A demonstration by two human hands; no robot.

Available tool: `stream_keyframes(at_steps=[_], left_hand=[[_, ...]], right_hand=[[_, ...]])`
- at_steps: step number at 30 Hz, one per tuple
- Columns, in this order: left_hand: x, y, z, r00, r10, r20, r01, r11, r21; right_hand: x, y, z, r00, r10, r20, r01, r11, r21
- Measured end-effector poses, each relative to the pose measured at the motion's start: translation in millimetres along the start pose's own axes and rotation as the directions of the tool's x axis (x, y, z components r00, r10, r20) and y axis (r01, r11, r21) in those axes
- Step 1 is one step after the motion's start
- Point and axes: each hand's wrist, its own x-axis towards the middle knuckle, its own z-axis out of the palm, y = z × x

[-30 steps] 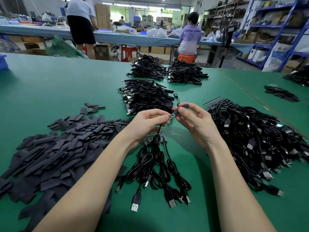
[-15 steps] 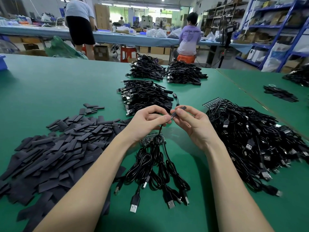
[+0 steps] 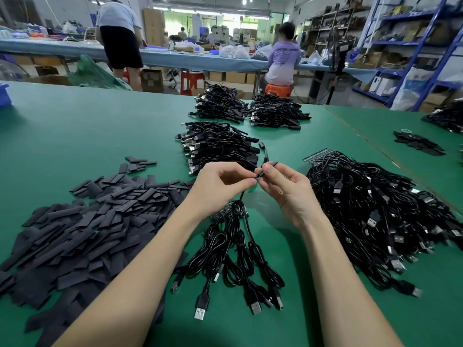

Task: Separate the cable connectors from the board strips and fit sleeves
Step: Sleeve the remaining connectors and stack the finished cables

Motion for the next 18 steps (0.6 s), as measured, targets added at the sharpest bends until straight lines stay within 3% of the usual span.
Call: stream_keyframes(at_steps=[5,13,18], left_hand=[[0.0,2.1,2.3,0.998,0.048,-0.037,-0.047,0.998,0.029],[-0.2,1.4,1.7,0.997,0.064,-0.052,-0.064,0.998,0.002],[0.7,1.0,7.7,0.995,0.012,-0.101,-0.022,0.995,-0.098]], right_hand=[[-0.4,0.8,2.2,0.999,0.003,-0.033,0.0,0.997,0.079],[-2.0,4.1,5.0,1.0,0.015,-0.012,-0.014,0.998,0.066],[-2.7,8.0,15.5,0.987,-0.114,-0.112,0.112,0.993,-0.024]])
